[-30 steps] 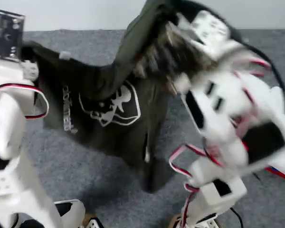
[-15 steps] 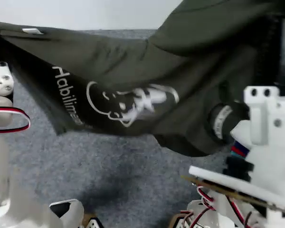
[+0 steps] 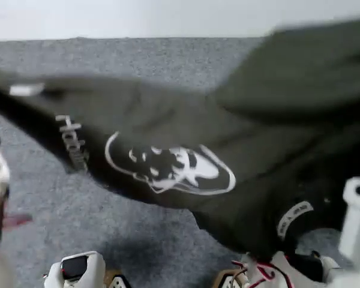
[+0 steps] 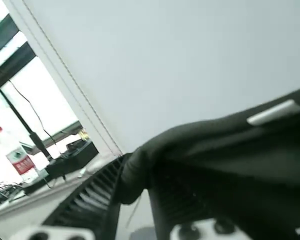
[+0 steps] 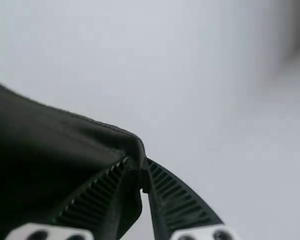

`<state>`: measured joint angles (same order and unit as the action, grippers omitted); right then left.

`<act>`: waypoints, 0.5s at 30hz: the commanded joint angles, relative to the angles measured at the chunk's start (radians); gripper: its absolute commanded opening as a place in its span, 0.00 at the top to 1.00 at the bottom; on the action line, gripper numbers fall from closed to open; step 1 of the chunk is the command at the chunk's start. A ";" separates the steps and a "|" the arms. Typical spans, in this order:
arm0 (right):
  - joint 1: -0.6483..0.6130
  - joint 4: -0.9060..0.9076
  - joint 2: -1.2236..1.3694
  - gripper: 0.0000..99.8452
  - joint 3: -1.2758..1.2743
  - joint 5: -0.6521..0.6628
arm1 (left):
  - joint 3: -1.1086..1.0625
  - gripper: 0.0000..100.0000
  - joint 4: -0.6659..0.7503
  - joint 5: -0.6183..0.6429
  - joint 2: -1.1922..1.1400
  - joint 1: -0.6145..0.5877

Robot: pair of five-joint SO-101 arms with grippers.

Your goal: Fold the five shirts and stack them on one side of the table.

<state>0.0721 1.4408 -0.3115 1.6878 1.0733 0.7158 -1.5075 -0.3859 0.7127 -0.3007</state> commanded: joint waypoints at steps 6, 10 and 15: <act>0.096 0.019 0.007 0.99 -0.049 0.006 | 0.015 0.99 -0.034 -0.011 0.089 -0.008; 0.107 0.074 0.048 0.99 -0.133 0.005 | -0.039 0.99 -0.123 -0.020 0.048 -0.008; 0.105 0.148 0.145 0.99 -0.328 -0.049 | -0.251 0.99 -0.167 -0.129 -0.003 -0.006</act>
<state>0.1657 1.5650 -0.2516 1.4791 1.0687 0.5854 -1.6671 -0.4595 0.7756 -0.3007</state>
